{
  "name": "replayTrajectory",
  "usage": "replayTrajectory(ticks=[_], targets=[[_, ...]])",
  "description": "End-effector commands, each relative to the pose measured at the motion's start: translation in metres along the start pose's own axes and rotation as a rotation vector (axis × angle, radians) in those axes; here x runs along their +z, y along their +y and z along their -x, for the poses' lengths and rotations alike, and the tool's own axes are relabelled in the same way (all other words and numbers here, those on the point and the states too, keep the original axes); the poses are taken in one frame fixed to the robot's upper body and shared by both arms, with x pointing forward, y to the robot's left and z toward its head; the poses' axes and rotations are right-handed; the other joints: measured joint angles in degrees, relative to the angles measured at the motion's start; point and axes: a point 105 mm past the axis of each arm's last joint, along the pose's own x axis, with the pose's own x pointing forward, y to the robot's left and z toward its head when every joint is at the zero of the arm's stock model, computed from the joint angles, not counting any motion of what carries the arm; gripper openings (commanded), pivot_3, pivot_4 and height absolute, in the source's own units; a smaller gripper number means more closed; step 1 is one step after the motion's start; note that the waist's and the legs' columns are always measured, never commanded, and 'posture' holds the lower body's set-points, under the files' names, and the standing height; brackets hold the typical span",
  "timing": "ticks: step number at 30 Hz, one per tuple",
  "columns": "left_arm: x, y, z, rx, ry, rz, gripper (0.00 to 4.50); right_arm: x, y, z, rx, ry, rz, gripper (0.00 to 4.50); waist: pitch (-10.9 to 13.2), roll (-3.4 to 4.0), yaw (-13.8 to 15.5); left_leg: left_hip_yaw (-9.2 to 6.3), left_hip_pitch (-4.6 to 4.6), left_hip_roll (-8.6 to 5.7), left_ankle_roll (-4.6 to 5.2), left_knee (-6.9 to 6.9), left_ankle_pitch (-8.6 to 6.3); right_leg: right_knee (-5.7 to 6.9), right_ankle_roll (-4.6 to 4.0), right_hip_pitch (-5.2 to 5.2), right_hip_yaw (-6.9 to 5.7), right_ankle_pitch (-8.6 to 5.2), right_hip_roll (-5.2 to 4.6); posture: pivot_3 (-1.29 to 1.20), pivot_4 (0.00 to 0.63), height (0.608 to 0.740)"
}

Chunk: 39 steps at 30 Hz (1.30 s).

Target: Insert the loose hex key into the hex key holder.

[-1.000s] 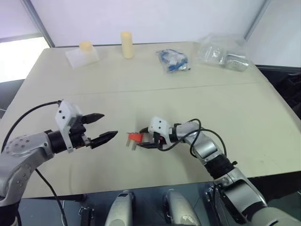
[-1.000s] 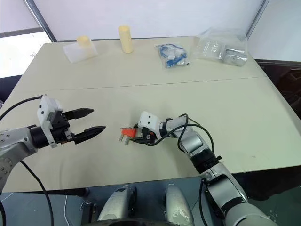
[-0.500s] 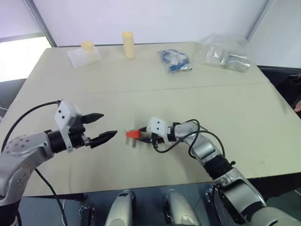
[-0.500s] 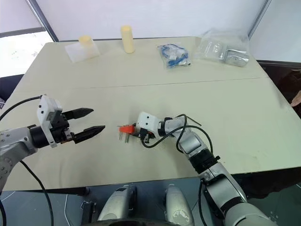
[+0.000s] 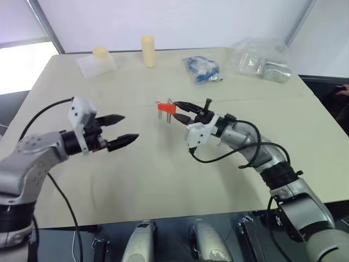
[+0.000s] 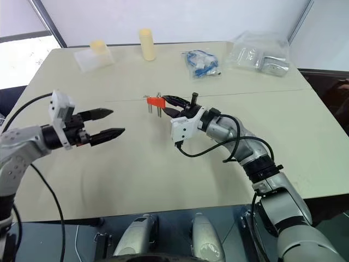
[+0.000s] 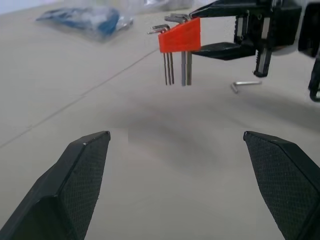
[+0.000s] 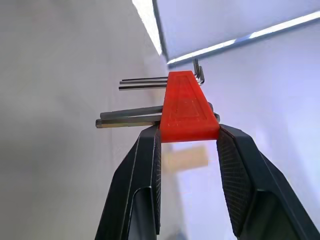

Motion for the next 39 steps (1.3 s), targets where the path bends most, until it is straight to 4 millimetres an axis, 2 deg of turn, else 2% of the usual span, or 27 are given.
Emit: replayTrajectory(ticks=[1, 10, 18, 28, 39], targets=[[0.017, -0.002, -0.011, -0.084, -0.048, -0.002, 4.5, 0.015, -0.029, 0.002, -0.124, -0.094, 0.16, 1.01, 0.0, 0.0, -0.04, 0.0, 0.0, -0.01, -0.01, 0.01, 0.01, 0.01, 0.0, 0.0, 0.0, 0.0, 0.01, 0.0, 0.15, 0.74], [0.041, -0.008, -0.029, -0.232, -0.118, 0.052, 4.5, 0.027, -0.048, 0.003, -0.241, -0.183, 0.288, 1.01, 0.0, -0.01, -0.18, 0.0, 0.01, 0.0, 0.0, 0.0, 0.01, 0.02, 0.0, -0.01, 0.02, 0.0, 0.05, 0.0, 0.15, 0.74], [0.05, -0.012, -0.04, -0.283, -0.158, 0.056, 4.5, 0.032, -0.041, 0.004, -0.216, -0.216, 0.269, 1.01, 0.0, -0.01, -0.13, -0.01, 0.01, -0.01, -0.01, 0.04, 0.02, 0.02, 0.01, 0.03, 0.02, 0.0, 0.03, 0.0, 0.15, 0.74], [0.057, -0.016, -0.045, -0.325, -0.172, 0.05, 4.5, 0.038, -0.031, 0.005, -0.164, -0.239, 0.233, 1.01, 0.0, -0.01, -0.16, -0.02, 0.01, 0.0, -0.01, 0.04, 0.02, 0.04, 0.01, 0.03, 0.01, 0.0, 0.06, 0.0, 0.15, 0.74], [0.048, -0.02, -0.047, -0.347, -0.137, 0.043, 4.5, 0.04, -0.037, 0.004, -0.173, -0.248, 0.219, 1.01, 0.0, -0.01, -0.16, -0.02, 0.01, 0.0, -0.01, 0.06, 0.02, 0.04, 0.01, 0.03, 0.02, 0.01, 0.05, 0.0, 0.15, 0.74]])
